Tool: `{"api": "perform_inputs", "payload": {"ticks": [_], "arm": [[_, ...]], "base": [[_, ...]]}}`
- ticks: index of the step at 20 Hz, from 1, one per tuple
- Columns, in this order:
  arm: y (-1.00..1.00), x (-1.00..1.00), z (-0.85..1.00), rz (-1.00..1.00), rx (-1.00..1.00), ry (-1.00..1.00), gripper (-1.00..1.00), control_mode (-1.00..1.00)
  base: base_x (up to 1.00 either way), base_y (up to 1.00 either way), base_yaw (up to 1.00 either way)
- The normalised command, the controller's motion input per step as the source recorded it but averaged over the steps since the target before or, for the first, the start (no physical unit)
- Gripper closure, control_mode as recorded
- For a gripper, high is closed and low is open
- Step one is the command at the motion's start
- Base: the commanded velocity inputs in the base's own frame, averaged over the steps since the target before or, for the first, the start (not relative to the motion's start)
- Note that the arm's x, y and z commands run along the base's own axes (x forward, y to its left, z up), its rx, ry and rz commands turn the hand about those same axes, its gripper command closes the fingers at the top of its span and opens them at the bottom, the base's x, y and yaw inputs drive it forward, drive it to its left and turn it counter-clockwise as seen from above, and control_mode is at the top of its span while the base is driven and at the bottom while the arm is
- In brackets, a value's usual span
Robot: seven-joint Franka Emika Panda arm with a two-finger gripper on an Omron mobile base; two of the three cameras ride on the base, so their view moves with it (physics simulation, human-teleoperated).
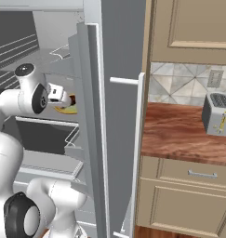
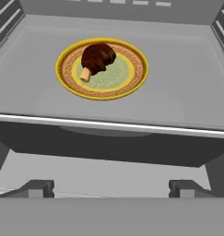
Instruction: Transport the steak from the fridge to the microwave and turn on the microwave.
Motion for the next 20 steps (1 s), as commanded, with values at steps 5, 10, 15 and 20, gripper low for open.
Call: {"api": "perform_inputs", "payload": {"ticks": [5,10,15,20], "arm": [[0.26,0.27,-0.01,-0.03,0.00,0.00,-1.00,-1.00],[0.14,0.23,-0.14,-0.03,0.02,0.00,-1.00,-1.00],[0.01,0.16,-0.24,-0.05,0.05,0.00,-1.00,-1.00],[0.00,0.21,-0.16,-0.05,0.05,0.00,-1.00,-1.00]], "base": [[0.00,0.00,0.00],[0.00,0.00,0.00],[0.00,0.00,0.00],[0.00,0.00,0.00]]}}
